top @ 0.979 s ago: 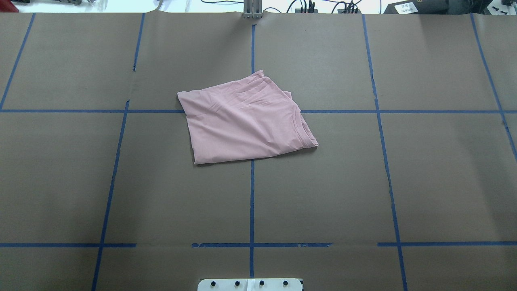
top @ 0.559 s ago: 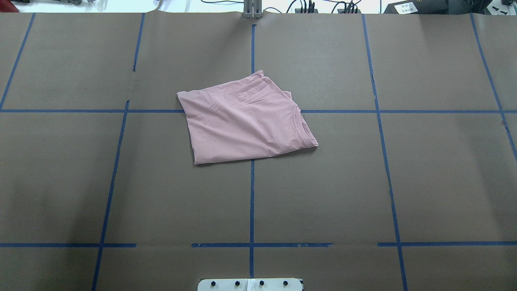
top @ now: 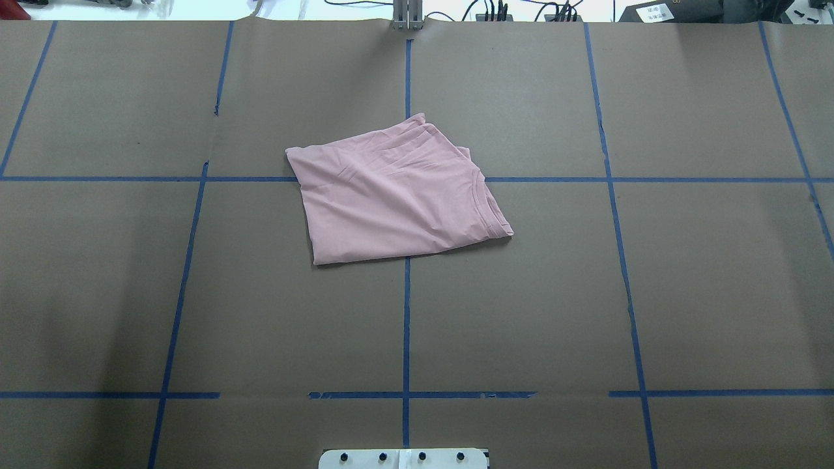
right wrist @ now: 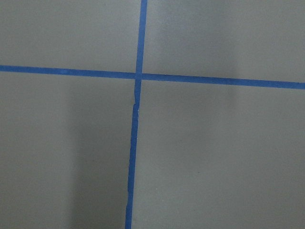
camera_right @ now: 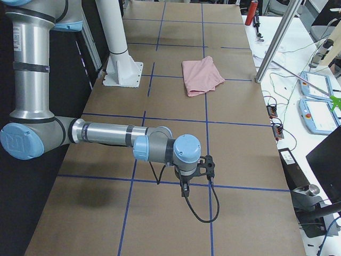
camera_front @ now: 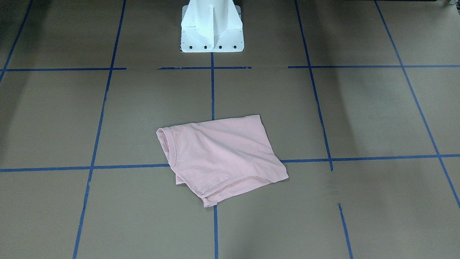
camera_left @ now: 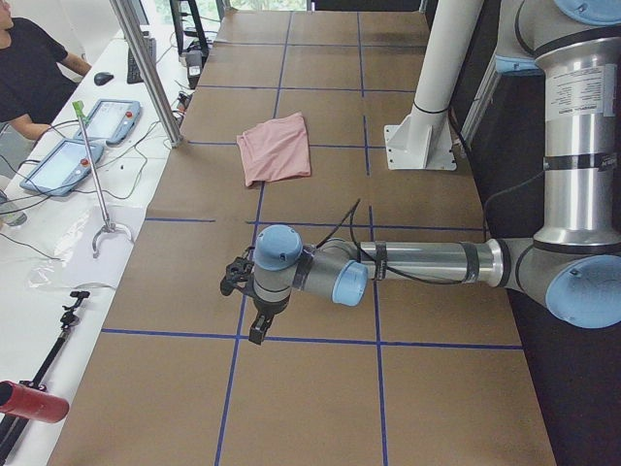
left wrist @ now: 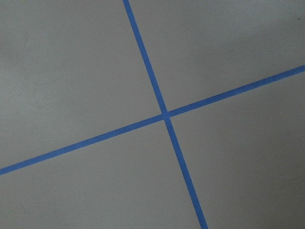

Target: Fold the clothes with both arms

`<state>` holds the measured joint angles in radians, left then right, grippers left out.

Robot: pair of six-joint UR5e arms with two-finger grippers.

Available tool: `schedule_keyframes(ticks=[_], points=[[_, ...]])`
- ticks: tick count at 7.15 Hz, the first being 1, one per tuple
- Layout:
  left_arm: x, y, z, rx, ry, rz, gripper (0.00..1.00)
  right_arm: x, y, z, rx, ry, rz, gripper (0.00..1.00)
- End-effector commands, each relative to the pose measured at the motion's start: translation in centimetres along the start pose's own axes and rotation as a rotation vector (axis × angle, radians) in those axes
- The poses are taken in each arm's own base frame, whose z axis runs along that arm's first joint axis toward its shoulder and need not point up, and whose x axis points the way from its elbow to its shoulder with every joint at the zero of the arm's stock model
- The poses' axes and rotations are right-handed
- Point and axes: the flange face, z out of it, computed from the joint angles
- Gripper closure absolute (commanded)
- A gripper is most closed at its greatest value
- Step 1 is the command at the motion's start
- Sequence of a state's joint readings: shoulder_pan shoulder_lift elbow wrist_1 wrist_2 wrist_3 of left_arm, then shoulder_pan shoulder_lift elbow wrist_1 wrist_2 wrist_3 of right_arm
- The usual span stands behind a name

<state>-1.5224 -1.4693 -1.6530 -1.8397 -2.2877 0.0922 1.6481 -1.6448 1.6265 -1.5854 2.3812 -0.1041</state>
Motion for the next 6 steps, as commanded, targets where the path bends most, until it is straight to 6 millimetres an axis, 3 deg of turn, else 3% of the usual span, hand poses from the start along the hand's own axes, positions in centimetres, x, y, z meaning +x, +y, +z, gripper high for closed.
schedule_keyframes(ticks=[1, 6], points=[[0.23, 0.07, -0.43, -0.039, 0.003, -0.034, 0.00, -0.85, -0.50, 0.39, 0.003, -0.004, 0.055, 0.00], [0.24, 0.51, -0.44, -0.073, 0.010, -0.069, 0.00, -1.45, -0.73, 0.64, -0.002, -0.008, 0.047, 0.00]])
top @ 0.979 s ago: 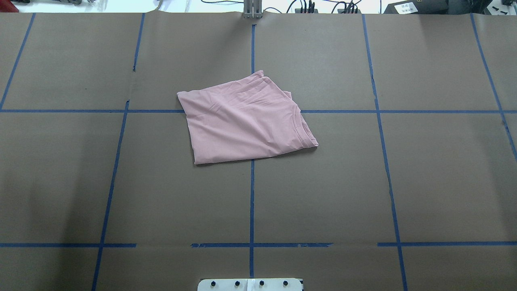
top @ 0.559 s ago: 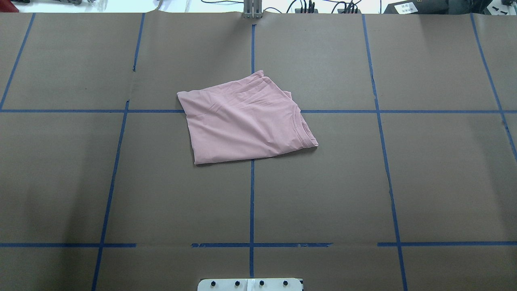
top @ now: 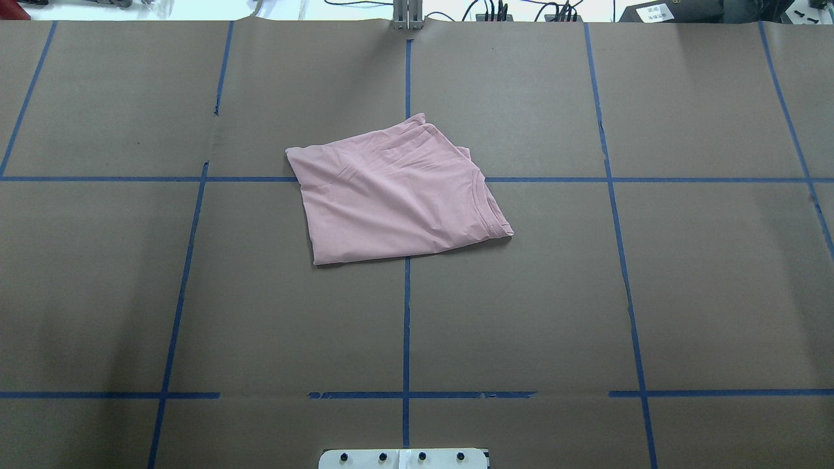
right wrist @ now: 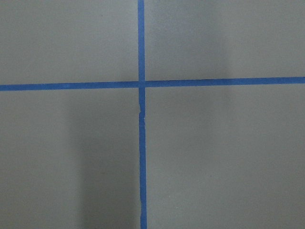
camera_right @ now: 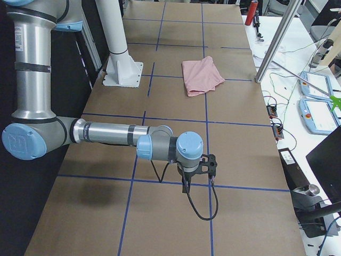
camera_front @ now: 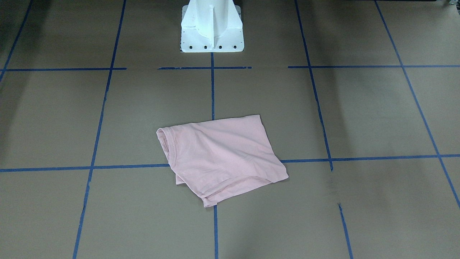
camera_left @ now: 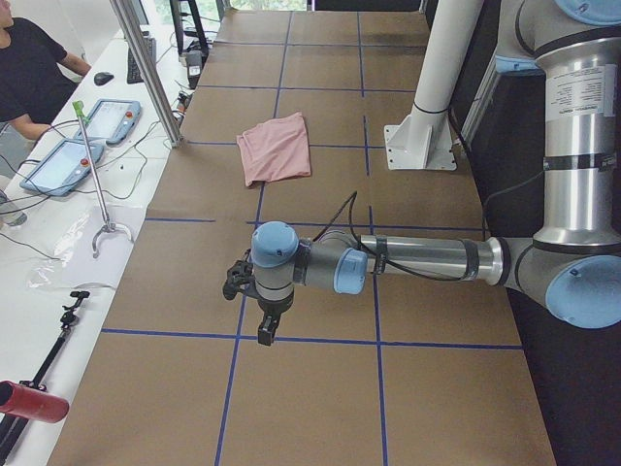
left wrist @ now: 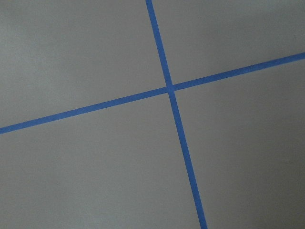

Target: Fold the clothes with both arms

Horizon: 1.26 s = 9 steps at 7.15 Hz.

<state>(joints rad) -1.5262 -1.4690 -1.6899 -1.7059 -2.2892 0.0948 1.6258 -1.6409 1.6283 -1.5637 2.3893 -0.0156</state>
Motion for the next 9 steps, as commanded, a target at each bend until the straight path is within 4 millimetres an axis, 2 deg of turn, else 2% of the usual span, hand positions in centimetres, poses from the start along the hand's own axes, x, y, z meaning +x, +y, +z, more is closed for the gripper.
schedule_keyframes(ticks=[1, 3, 9], points=[[-0.13, 0.15, 0.21, -0.007, 0.005, -0.018, 0.00, -0.78, -0.33, 0.61, -0.013, 0.001, -0.017, 0.00], [-0.09, 0.09, 0.31, -0.008, 0.009, -0.139, 0.00, -1.00, -0.58, 0.51, -0.010, 0.001, -0.021, 0.00], [-0.36, 0.17, 0.66, -0.015, 0.012, -0.186, 0.00, -1.02, -0.60, 0.49, -0.008, 0.001, -0.022, 0.00]])
